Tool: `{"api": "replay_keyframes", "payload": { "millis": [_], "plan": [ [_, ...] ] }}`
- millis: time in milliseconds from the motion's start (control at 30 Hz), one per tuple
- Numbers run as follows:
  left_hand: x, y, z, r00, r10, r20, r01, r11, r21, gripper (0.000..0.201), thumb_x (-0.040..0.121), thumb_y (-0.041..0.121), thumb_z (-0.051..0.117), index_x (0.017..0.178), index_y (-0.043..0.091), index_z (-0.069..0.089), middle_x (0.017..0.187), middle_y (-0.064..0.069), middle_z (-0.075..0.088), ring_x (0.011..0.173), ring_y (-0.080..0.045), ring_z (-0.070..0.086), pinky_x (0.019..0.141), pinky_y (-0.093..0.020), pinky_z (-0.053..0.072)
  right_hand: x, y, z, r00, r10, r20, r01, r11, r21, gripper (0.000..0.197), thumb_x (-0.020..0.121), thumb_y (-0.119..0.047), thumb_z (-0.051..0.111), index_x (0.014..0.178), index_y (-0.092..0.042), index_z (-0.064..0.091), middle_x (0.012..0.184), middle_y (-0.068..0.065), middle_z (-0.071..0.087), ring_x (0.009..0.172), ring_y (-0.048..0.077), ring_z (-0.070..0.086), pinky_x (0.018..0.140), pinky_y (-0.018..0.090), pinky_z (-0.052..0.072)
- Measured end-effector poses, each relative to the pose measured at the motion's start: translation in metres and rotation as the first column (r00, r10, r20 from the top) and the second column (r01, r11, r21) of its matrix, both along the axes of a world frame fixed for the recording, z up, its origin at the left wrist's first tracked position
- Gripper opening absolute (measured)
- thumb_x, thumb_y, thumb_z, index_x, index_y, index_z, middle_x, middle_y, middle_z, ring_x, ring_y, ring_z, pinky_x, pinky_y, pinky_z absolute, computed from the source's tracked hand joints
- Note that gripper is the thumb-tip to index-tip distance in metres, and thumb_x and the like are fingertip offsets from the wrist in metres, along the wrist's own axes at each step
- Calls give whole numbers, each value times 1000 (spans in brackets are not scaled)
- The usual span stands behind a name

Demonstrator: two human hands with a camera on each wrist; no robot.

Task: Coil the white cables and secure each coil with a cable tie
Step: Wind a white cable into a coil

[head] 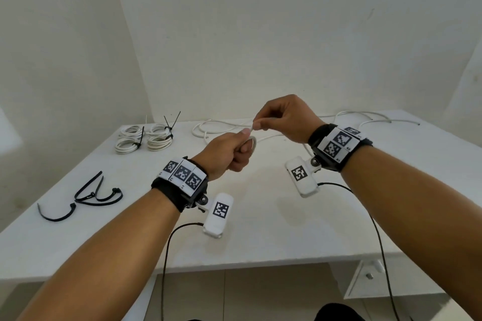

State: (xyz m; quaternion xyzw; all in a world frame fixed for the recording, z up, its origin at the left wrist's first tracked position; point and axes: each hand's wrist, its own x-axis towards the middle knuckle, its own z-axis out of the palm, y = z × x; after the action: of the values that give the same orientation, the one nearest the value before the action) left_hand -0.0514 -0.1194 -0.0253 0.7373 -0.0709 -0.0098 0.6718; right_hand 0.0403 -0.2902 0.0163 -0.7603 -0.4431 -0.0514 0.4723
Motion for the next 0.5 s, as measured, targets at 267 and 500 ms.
{"api": "replay_keyframes", "payload": {
  "millis": [267,500],
  "plan": [
    [-10,-19,23,993,13,116,12,976,-219,43,108,33,24,69,17,33,51,8,24,45,-10,16,52,-28,12,1,10,-28,936,207,-286,-112,943,315,20,97,-22,62,86,-10,74,59,0,52,45,9,33,45,19,27],
    [-1,-24,30,960,97,263,2,936,-353,29,101,27,36,76,14,41,57,6,32,47,-10,29,51,-22,28,-8,18,-44,969,-8,-246,35,994,104,39,104,-28,47,73,-18,67,57,-5,55,47,12,40,46,24,34]
  ]
}}
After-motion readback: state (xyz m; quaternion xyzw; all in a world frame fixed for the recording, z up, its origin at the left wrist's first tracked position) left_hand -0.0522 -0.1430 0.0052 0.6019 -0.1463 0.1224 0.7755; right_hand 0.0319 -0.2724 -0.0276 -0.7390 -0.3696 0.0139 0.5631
